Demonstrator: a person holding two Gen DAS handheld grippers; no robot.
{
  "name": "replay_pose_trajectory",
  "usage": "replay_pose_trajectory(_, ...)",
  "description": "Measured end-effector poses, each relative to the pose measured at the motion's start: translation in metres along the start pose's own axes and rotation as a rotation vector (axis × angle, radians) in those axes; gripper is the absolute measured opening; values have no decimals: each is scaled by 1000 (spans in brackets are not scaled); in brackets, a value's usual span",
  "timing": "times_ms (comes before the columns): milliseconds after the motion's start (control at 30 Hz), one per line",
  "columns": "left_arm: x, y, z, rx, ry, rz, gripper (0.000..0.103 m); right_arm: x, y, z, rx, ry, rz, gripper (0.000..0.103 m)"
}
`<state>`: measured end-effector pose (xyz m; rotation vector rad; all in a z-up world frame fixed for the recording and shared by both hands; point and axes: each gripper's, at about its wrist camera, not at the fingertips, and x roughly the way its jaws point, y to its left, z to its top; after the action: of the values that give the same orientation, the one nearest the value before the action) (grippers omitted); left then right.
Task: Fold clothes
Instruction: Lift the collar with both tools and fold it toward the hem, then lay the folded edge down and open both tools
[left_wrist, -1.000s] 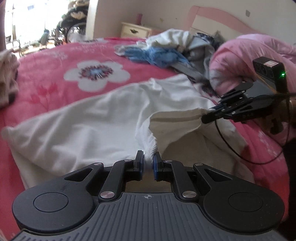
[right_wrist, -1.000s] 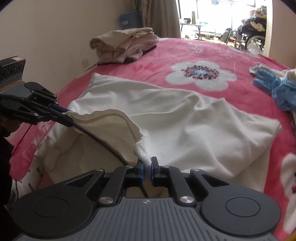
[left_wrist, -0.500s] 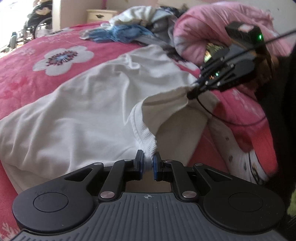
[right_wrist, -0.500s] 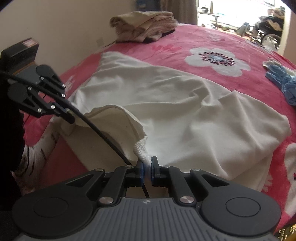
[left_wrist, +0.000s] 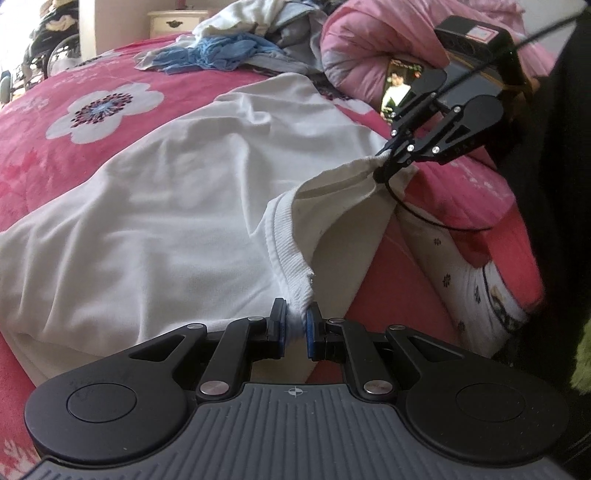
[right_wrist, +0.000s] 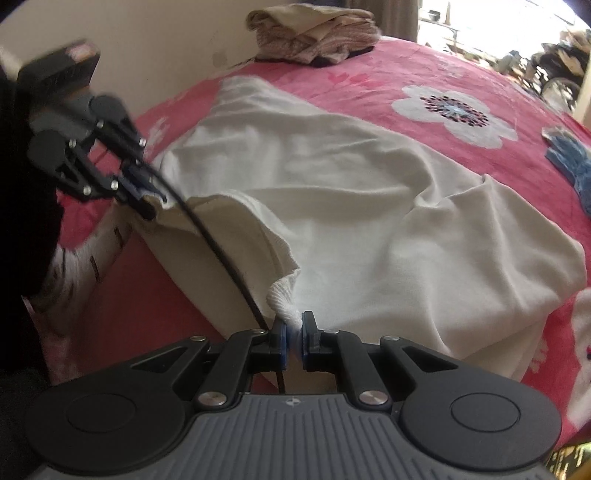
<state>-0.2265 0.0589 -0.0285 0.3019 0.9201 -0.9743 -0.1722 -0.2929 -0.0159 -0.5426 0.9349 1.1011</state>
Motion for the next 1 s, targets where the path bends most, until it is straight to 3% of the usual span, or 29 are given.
replay_pose_trajectory(167,16,-4,-8,67,71,18,13,13,11,-9,-99,72,-14,16)
replay_pose_trajectory(300,11,-3,-11,76,100,6,28,4,12,-11,-118,91,-2,22)
replay_pose_trajectory(400,5,-5,-8,73,98,8,32,-3,10,-8,-101,58,7,26)
replay_pose_trajectory(467,6,-8,-5,78,80,18,36,-1,12,-4,-111,41,0,35)
replay_pose_trajectory(667,25,-20,3,146,60,75,38,9,23,-2,-223,50,-40,37)
replay_pose_trajectory(733,30,-21,3,158,65,89,37,11,27,-3,-269,58,-56,30)
replay_pose_trajectory(767,33,-21,2,165,69,98,27,13,29,-3,-292,62,-64,16)
replay_pose_trajectory(800,34,-21,1,173,69,110,16,14,30,-3,-315,66,-72,13)
replay_pose_trajectory(833,35,-21,1,181,69,123,12,16,32,-4,-338,70,-79,9)
replay_pose_trajectory(900,34,-21,0,207,67,135,4,18,36,-4,-384,78,-95,7)
replay_pose_trajectory(1000,25,-24,-1,287,74,120,3,16,44,-8,-468,103,-88,7)
